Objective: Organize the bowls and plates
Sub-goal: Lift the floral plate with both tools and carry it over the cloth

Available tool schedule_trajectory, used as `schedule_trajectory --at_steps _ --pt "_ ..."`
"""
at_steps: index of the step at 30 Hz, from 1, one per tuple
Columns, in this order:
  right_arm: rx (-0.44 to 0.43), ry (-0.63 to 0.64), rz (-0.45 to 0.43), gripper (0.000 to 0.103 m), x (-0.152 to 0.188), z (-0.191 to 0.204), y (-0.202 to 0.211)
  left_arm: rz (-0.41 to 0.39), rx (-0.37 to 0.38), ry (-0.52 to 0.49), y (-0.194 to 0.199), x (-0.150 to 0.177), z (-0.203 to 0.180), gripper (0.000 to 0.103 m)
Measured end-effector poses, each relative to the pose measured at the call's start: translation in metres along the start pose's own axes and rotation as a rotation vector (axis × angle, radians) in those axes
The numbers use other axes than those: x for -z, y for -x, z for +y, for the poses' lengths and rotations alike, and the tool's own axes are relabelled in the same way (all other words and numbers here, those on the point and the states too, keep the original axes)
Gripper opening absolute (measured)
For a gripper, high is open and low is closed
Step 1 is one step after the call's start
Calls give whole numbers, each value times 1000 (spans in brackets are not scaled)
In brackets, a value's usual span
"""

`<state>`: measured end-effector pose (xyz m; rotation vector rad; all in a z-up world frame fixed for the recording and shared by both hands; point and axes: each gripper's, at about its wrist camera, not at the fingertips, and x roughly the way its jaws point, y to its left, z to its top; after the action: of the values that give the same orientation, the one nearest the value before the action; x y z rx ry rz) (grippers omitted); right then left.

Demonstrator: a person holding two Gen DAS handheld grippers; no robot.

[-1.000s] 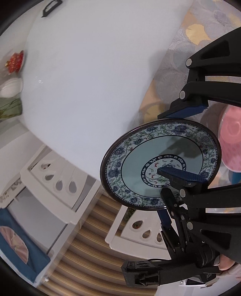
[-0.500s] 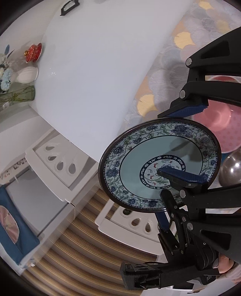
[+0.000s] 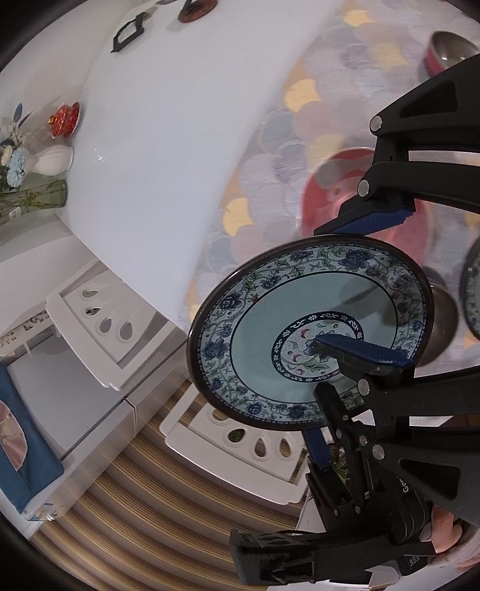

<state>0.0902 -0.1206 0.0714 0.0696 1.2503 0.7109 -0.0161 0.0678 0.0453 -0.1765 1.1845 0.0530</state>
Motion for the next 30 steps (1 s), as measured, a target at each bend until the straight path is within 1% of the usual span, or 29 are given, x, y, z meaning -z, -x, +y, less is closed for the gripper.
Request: schedule_trajectory --at_steps 3,8,13,24,30 --pt "8 -4 -6 51 16 3 10 -11 -8 -20 10 12 -6 44" --pt "16 -16 -12 51 36 9 24 -2 16 -29 22 31 -9 44" --pt "36 -7 1 51 57 13 35 15 34 -44 27 50 -15 44" --pt "70 -38 36 51 101 9 45 58 50 -77 28 84 -31 44" --pt "76 -82 50 51 121 -4 50 91 67 -107 23 103 -45 44"
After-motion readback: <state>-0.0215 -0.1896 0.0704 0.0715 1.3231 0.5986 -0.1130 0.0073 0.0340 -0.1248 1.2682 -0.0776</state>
